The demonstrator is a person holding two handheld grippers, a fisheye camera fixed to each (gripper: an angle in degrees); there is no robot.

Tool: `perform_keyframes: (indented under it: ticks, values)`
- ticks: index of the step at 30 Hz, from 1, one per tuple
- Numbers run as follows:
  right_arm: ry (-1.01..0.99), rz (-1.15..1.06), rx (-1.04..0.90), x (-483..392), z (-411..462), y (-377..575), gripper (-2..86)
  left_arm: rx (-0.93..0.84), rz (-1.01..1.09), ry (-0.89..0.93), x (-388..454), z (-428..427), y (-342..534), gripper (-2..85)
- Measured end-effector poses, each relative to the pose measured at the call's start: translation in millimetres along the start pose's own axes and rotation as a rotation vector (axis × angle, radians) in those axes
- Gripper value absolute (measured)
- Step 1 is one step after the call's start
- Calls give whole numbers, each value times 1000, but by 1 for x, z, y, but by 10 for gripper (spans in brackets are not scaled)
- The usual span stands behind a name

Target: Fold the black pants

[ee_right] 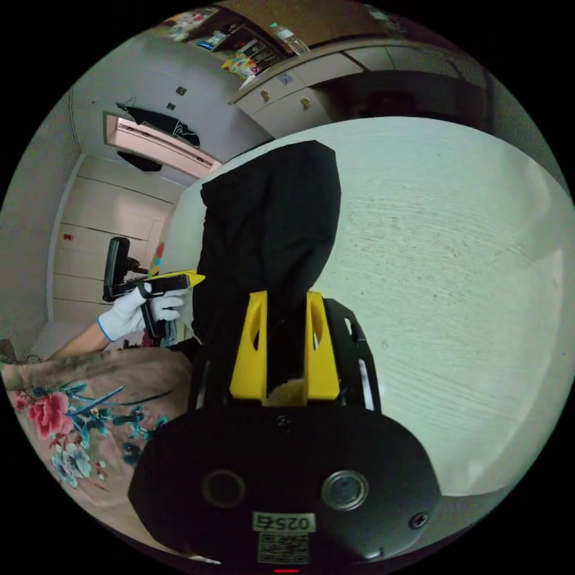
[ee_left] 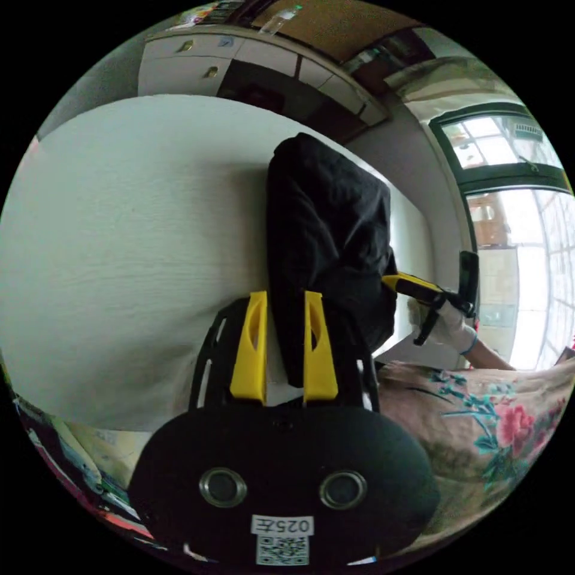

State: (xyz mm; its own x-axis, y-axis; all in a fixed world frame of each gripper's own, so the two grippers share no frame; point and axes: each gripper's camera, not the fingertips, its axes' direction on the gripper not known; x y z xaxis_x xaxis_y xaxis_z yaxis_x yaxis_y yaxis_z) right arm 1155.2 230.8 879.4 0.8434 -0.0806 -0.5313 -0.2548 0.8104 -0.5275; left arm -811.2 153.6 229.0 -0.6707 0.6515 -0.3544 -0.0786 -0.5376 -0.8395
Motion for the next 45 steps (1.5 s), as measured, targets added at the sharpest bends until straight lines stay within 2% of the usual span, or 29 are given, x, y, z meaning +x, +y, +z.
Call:
perform_keyframes:
  ticks: [6,12,15,17,20,25,31,39,45]
  values:
    - [84,-74,-21,23,28,-20,54,-54,-12,-142,36,-17,-25,30]
    - [127,4,-16,35,56,-41,3,-126,54,-30,44,-46,-44,-2]
    - [72,-14,-89,21,74,-52,-4,-104,38,68,23,-90,-25,-6]
    - [-8,-36,-122,-6,97,-61,-6,-6,-40,220,-12,-142,8,-8]
    - [-121,-90,-174,-63,146,-72,-7,96,-179,342,-62,-208,63,-8]
    - [-112,-342,-336,-176,265,-88,-8,262,-400,265,-137,-298,162,-9]
    - [-100,-583,-493,-266,376,-117,-9,505,-702,318,-192,-369,251,-9]
    - [-78,-770,-547,-326,482,-202,-9,694,-834,324,-220,-440,215,-9]
    - [-44,-900,-513,-357,558,-291,-8,740,-925,136,-247,-500,120,-12]
